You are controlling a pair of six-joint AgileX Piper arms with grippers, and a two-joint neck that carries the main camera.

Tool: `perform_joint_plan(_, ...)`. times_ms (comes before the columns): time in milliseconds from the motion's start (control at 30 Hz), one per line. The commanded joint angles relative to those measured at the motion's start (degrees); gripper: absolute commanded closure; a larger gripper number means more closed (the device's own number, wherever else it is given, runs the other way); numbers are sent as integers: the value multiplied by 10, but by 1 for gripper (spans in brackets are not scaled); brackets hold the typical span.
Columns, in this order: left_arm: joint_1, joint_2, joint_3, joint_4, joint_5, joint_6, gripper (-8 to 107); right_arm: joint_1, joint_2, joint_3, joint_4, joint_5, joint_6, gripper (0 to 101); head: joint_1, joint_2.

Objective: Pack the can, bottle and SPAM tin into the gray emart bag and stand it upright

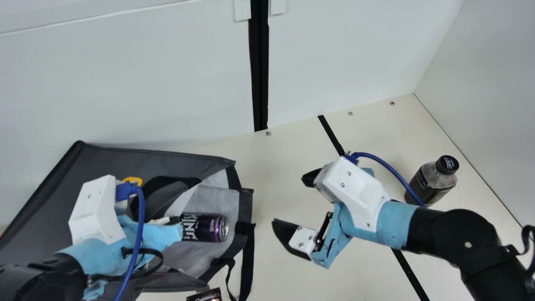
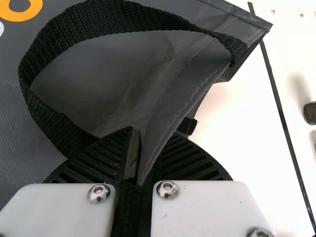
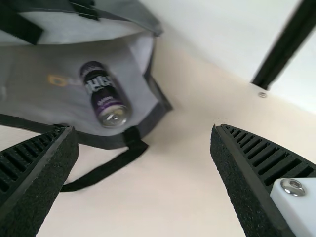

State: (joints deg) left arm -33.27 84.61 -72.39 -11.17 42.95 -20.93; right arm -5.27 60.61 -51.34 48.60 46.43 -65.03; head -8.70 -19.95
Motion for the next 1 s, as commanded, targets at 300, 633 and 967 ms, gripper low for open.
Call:
perform_joint_plan(300,0,0,0,0,0,0,107,-57,-21,-33,-114,-21,95,6,-13,0)
perform_joint_plan(633,0,0,0,0,0,0,107,-102,-16,-80,-211,-23,184,6,-13,0)
perform_joint_plan(967,0,0,0,0,0,0,107,-145,-20,-124,-308,-8,264,6,-13,0)
